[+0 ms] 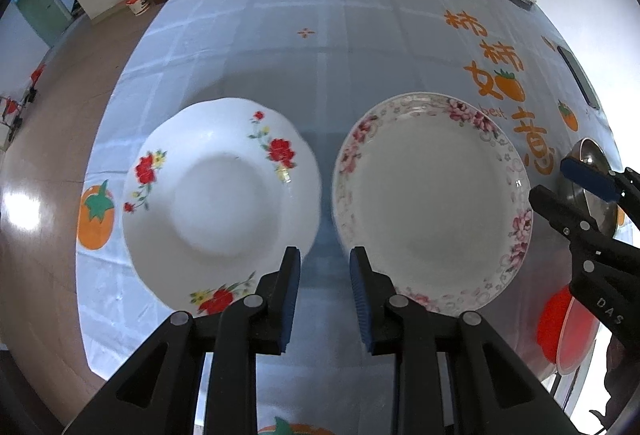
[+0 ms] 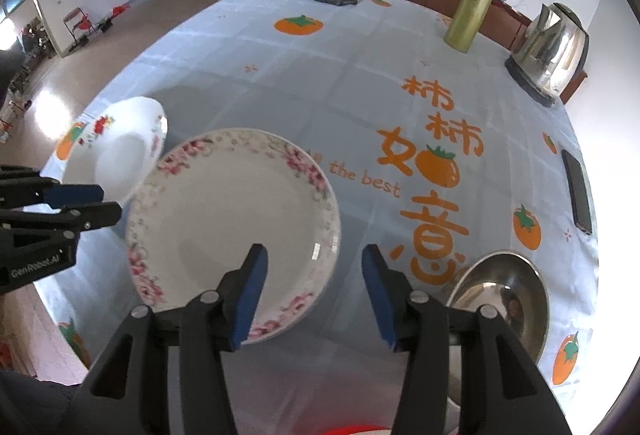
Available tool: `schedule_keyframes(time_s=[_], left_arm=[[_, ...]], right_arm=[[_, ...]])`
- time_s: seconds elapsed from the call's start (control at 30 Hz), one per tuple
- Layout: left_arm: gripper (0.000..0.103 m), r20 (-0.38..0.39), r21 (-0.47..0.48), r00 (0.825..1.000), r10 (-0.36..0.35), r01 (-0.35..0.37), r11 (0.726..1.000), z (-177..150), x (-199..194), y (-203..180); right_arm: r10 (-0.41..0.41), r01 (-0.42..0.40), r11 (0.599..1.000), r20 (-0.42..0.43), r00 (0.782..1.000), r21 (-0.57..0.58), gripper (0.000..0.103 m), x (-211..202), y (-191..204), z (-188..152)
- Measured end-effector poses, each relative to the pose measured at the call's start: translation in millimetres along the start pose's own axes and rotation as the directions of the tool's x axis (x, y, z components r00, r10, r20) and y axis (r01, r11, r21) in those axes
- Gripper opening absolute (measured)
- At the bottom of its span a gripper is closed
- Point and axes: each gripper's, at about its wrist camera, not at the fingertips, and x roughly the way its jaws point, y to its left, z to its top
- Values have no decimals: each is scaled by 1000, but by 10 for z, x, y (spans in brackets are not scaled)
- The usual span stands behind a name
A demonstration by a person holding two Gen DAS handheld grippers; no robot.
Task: Organize plates and bowls
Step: 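Move both grippers to the rim of the white red-flower plate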
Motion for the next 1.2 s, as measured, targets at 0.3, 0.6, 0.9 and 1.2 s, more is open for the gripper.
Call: schedule_keyframes(time_s=[0.3, 0.6, 0.9, 1.2], left_arm=[[51, -3, -88, 1000, 25, -25, 996, -131, -57, 355], [51, -11, -171, 999, 47, -49, 984, -256, -56, 740], [51, -31, -281, 996, 81, -86, 956, -320, 36, 1197], [51, -58, -338, 995, 84, -98, 936, -250, 220, 1452]], right_arm=[[73, -72, 997, 21, 997, -40, 52, -81, 327, 146], [124, -121, 987, 17, 992, -103, 53, -53, 693, 316], [137, -134, 980, 11, 990, -145, 53, 72, 926, 549], [168, -170, 972, -28, 985, -163, 53, 351, 1111, 823]])
